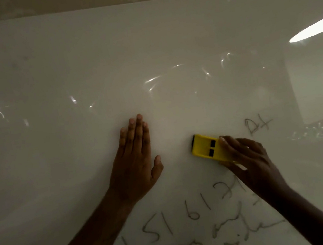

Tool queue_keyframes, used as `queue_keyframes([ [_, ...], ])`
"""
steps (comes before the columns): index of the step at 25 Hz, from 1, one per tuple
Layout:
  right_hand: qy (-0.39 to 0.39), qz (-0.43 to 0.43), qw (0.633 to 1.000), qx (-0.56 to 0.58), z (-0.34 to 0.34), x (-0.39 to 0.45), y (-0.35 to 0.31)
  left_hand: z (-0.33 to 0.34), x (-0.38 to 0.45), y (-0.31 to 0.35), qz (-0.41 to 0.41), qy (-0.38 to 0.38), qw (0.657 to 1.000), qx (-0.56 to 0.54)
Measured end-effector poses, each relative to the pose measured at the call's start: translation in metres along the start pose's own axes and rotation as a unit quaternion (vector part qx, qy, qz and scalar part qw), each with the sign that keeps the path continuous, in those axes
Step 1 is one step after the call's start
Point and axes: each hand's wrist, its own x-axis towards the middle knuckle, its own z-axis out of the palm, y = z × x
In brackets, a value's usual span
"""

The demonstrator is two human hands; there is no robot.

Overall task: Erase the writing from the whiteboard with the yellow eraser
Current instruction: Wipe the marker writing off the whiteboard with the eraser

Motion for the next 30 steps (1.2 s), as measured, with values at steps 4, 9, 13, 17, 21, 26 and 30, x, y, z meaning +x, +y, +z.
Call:
queue_keyframes([
  [4, 0.013, 0.059, 0.998, -0.028, -0.017, -0.014, 0.043, 0.001, 0.001, 0.002, 0.004, 0.0, 1.0, 0.004],
  [9, 0.052, 0.153, 0.987, -0.002, -0.027, 0.038, 0.074, 0.004, 0.007, 0.013, -0.005, 0.003, 1.0, 0.001],
  [13, 0.029, 0.102, 0.994, 0.004, -0.018, 0.018, 0.047, 0.007, 0.011, 0.026, -0.017, 0.005, 1.0, -0.005],
  [17, 0.015, 0.109, 0.994, -0.011, -0.028, -0.026, 0.072, 0.008, 0.014, 0.03, -0.014, -0.002, 1.0, -0.002],
  [21, 0.039, 0.196, 0.98, -0.007, -0.046, -0.003, 0.099, 0.008, 0.014, 0.034, -0.011, -0.004, 1.0, -0.002],
  [26, 0.061, 0.221, 0.973, 0.014, -0.035, 0.034, 0.077, 0.011, 0.014, 0.049, -0.003, -0.006, 1.0, -0.014],
  [30, 0.029, 0.12, 0.992, 0.005, -0.022, -0.017, 0.063, 0.012, 0.014, 0.05, 0.005, -0.002, 1.0, -0.011],
])
